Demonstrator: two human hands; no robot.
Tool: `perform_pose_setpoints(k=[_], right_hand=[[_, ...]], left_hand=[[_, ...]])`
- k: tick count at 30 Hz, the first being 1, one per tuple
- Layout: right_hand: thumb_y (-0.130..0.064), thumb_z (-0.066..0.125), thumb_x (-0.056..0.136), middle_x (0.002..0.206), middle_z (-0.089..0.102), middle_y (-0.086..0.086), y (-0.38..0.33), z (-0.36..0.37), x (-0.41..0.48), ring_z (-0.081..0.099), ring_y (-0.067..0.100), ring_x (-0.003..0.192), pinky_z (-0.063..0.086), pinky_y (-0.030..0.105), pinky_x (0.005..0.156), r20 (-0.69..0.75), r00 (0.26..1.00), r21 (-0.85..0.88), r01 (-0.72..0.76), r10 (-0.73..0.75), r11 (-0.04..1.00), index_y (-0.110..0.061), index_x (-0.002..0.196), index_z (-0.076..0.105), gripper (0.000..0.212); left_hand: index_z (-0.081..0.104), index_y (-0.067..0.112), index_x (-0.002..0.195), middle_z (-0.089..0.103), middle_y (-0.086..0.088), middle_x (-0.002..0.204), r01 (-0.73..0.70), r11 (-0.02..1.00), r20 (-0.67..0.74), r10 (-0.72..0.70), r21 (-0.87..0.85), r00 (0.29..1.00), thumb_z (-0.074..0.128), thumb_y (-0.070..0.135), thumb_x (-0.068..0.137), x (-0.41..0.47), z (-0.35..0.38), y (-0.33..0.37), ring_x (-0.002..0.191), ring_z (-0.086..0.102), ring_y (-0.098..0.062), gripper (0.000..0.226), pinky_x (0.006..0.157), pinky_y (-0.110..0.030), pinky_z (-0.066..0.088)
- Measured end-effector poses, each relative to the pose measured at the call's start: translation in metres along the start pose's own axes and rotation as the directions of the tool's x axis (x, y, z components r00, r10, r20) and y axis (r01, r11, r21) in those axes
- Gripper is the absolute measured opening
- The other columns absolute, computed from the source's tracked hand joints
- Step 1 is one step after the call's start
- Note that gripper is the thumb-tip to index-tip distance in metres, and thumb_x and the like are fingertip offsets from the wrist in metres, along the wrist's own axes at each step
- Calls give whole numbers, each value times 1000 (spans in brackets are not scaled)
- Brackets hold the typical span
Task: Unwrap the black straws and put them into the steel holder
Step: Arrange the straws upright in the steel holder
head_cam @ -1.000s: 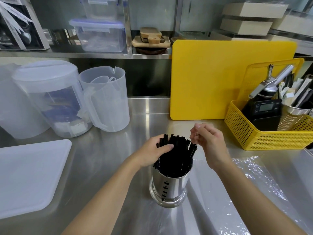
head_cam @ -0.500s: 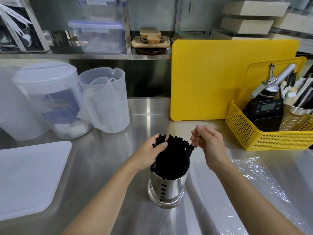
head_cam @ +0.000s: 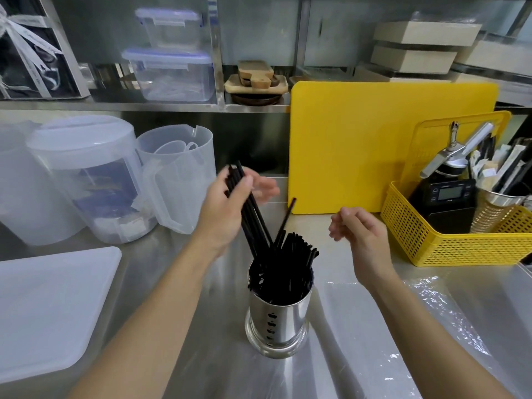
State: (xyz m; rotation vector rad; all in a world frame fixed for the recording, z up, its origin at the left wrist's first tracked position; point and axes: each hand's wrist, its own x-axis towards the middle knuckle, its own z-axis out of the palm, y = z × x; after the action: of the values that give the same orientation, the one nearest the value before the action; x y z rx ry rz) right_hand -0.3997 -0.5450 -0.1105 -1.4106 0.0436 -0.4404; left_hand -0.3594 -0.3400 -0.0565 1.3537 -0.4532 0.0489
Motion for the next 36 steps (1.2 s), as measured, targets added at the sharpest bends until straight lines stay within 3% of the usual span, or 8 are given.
perform_pose_setpoints(k=[5,11,16,20,24,28,31,36], right_hand=[[-25,61,79,80,66,-7,-51,28,-2,58,10,80,46,22,73,246,955,-115,199,-167,973,-19,84,63,8],[-37,68,79,115,55,-20,-70,68,-10,51,-9,105,41,13,89,555,831,-400,309,-41,863,-34,117,46,44],[-28,41,97,91,67,13,-50,85,-17,66,17,81,50,32,76,479,876,-333,230,-46,914,-14,107,56,23],[-30,38,98,85,67,12,-39,81,-16,63,16,73,49,34,71,352,933,-383,216,-74,898,-22,94,57,21],[-32,38,96,59,50,-1,-41,75,-13,45,8,50,39,24,52,258,961,-356,189,-98,915,-5,89,53,32],[-45,37,90,60,41,-4,-44,78,-12,37,11,56,33,26,55,314,946,-360,199,-82,912,0,88,53,47],[-52,35,87,55,50,-16,-44,85,-17,42,1,53,33,21,56,405,914,-366,178,-16,913,-22,78,54,37],[-29,45,95,51,49,-20,-48,83,-19,45,-5,47,34,7,47,547,831,-239,40,100,970,-23,81,50,16]], left_hand=[[53,15,88,63,5,65,-165,963,-148,135,-214,980,39,9,97,16,3,45,64,61,-11,18,76,-36,54],[52,13,90,57,4,66,-194,906,-184,132,-377,974,39,12,97,18,7,62,60,53,-9,14,64,-28,50],[50,9,94,56,5,62,-106,926,-250,13,-362,968,39,14,97,13,10,50,56,53,-8,12,61,-25,51],[50,12,87,47,2,64,-97,900,-326,-52,-426,944,40,17,98,10,2,45,48,45,-7,16,50,-21,46],[50,14,75,39,6,52,-58,929,-332,-72,-365,941,48,25,94,7,-5,46,40,31,-3,22,37,-15,28],[52,9,75,35,-2,54,8,977,-208,-54,-214,977,58,19,86,3,10,37,34,28,-4,16,34,-16,22],[59,8,88,53,-13,69,16,985,-77,-30,-173,997,67,25,67,0,22,32,36,39,-3,28,33,-14,29],[61,6,84,71,0,64,22,993,-171,-42,-117,984,68,24,74,-2,27,30,51,61,-4,22,48,-16,47]])
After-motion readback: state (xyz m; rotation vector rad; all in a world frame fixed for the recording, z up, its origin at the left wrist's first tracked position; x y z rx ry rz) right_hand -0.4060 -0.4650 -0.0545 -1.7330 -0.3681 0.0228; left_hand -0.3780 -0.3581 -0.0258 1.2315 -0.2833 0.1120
